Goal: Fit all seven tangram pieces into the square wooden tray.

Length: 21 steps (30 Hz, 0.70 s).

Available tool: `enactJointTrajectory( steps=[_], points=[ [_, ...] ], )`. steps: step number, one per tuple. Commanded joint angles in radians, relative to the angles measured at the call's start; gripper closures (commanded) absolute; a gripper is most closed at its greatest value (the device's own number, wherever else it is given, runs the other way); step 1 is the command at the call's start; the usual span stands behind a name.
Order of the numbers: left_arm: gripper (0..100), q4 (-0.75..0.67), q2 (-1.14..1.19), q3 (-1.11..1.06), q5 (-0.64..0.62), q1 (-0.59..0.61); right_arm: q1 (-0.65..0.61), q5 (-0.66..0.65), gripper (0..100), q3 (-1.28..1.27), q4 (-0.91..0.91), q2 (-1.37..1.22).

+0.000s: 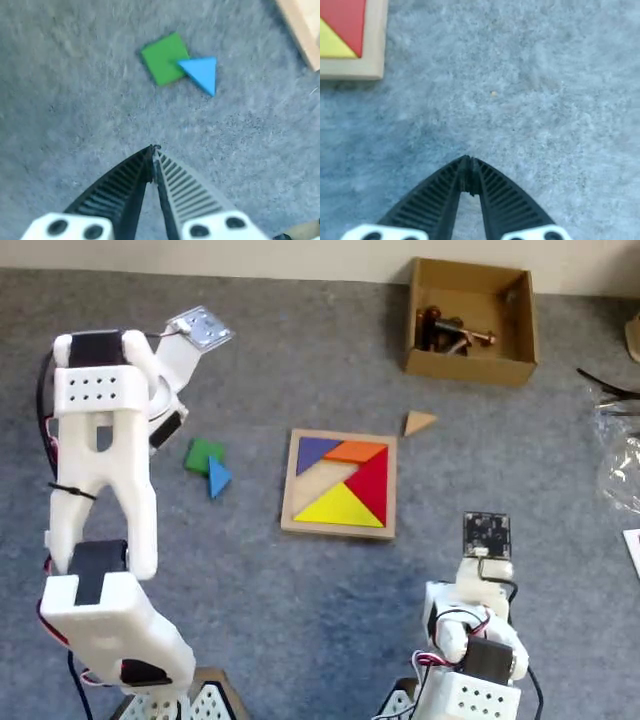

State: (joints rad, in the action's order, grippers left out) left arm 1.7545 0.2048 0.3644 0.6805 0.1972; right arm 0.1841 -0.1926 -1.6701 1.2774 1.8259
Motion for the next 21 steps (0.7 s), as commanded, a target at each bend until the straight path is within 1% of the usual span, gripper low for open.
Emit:
enactJointTrajectory(
  steps=[1, 4, 7, 13, 15, 21],
  points=[
    [99, -0.008, -0.051, 0.004, -0.006, 0.010, 0.008, 0.023, 99.0, -0.108, -0.030, 0.010],
    [99, -0.072, -0.051, -0.039, -0.009, 0.008, 0.008, 0.023, 98.9, -0.108, -0.030, 0.010],
    [98, -0.167, -0.051, -0.134, -0.081, 0.008, 0.008, 0.023, 98.8, -0.108, -0.030, 0.010],
    [86, -0.331, -0.051, -0.249, -0.198, 0.008, 0.008, 0.029, 98.8, -0.108, -0.030, 0.010],
    [85, -0.367, -0.051, -0.266, -0.244, 0.005, 0.008, 0.029, 98.8, -0.108, -0.030, 0.010],
    [85, -0.425, -0.051, -0.348, -0.328, -0.079, 0.010, 0.028, 98.8, -0.108, -0.030, 0.010]
  ],
)
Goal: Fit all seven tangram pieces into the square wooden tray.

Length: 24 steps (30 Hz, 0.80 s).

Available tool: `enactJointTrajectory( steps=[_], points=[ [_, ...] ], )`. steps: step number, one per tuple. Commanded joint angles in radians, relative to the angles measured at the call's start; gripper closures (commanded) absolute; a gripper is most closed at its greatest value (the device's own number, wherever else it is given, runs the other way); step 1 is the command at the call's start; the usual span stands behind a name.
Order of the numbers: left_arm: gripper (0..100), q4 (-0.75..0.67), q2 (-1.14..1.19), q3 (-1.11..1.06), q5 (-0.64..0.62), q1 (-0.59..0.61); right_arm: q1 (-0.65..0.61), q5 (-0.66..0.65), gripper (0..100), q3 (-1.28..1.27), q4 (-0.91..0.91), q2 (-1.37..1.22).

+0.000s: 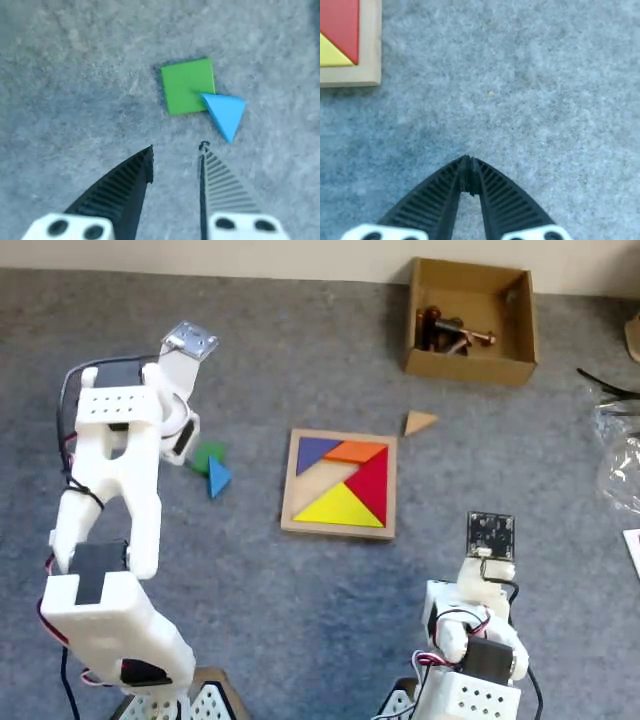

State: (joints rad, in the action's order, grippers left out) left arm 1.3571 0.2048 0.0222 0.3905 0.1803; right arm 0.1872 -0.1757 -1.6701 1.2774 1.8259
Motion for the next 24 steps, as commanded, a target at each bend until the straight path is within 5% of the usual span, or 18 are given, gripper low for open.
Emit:
enactJointTrajectory(
  steps=[1, 12, 17, 24],
  points=[
    [85, -0.032, -0.051, -0.013, -0.055, -0.076, 0.008, 0.011, 98.8, -0.108, -0.030, 0.010],
    [85, -0.031, -0.050, -0.019, -0.170, -0.131, 0.010, 0.008, 98.8, -0.110, -0.030, 0.010],
    [76, -0.034, -0.050, -0.033, -0.170, -0.131, 0.010, 0.008, 98.8, -0.110, -0.030, 0.010],
    [76, -0.196, -0.051, -0.145, -0.169, -0.125, 0.012, 0.008, 98.8, -0.110, -0.030, 0.010]
  ],
)
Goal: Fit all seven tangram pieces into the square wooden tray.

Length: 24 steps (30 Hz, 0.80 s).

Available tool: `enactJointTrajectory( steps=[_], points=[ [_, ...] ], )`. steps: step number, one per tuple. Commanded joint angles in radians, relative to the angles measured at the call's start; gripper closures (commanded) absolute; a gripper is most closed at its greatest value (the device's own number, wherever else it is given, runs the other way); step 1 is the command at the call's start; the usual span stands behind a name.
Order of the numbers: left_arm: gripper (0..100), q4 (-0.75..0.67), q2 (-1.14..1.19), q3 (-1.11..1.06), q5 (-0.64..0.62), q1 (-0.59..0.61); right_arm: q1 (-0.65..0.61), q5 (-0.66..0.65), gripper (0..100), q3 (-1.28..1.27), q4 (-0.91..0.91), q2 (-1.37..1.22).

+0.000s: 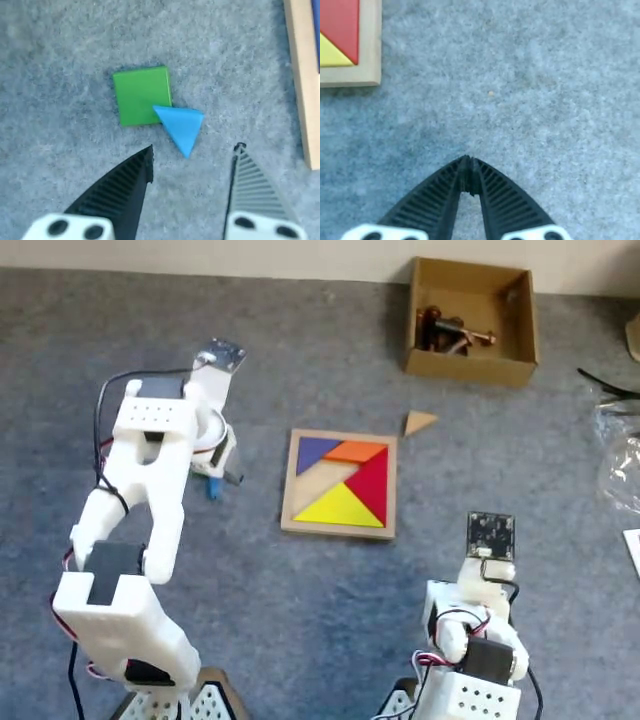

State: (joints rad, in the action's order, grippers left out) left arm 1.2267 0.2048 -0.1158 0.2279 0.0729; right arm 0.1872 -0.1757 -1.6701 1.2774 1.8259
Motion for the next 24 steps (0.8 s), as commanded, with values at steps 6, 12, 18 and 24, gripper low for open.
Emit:
enactJointTrajectory(
  steps=[6, 12, 18, 24],
  points=[
    [76, -0.138, -0.053, -0.008, -0.002, -0.016, 0.012, 0.008, 98.8, -0.110, -0.030, 0.010],
    [76, -0.209, -0.053, -0.007, 0.000, -0.016, 0.012, 0.008, 98.8, -0.110, -0.030, 0.010],
    [76, -0.244, -0.053, -0.007, 0.000, -0.018, 0.012, 0.008, 98.8, -0.110, -0.030, 0.010],
    [76, -0.244, -0.053, -0.007, 0.000, -0.016, 0.012, 0.008, 98.8, -0.110, -0.030, 0.010]
  ],
)
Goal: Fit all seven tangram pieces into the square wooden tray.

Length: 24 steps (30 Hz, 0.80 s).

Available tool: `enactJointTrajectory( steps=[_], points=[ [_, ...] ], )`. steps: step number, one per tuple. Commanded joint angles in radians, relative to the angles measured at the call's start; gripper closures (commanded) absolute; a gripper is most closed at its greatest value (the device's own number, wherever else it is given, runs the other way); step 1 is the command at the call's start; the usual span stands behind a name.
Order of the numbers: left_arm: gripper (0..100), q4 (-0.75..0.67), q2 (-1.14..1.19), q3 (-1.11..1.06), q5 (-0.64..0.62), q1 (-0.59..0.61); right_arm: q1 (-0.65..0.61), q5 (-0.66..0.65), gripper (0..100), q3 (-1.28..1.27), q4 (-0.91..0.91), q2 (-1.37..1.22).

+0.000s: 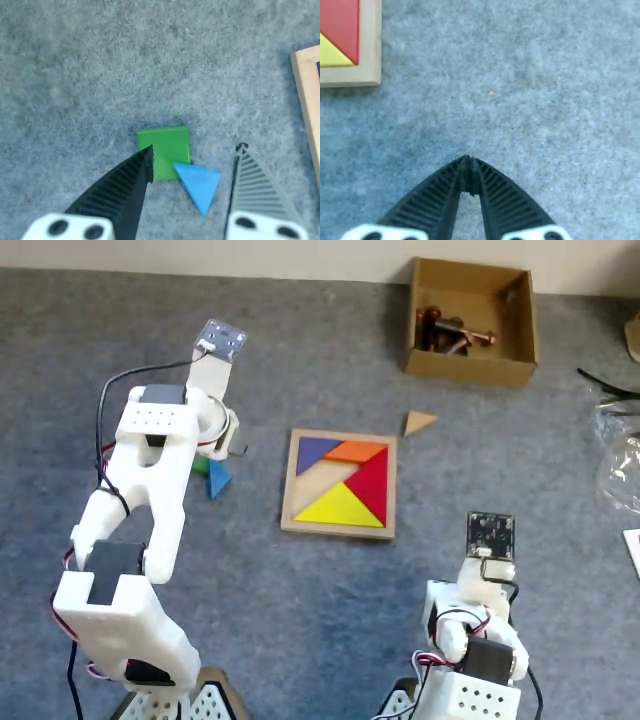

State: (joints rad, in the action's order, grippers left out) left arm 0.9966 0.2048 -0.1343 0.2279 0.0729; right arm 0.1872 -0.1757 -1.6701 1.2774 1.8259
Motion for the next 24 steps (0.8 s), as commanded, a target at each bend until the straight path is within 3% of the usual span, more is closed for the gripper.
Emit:
enactJointTrajectory(
  steps=[1, 5, 15, 24],
  points=[
    [75, -0.014, -0.053, 0.012, 0.014, -0.015, 0.012, 0.008, 98.8, -0.110, -0.030, 0.010],
    [76, -0.041, -0.050, 0.007, 0.129, -0.012, 0.012, 0.008, 98.8, -0.110, -0.030, 0.010],
    [76, -0.086, 0.097, 0.105, 0.127, 0.036, 0.012, 0.008, 98.8, -0.110, -0.030, 0.010],
    [76, 0.031, 0.199, 0.239, 0.127, 0.093, 0.012, 0.008, 98.8, -0.110, -0.030, 0.010]
  ],
)
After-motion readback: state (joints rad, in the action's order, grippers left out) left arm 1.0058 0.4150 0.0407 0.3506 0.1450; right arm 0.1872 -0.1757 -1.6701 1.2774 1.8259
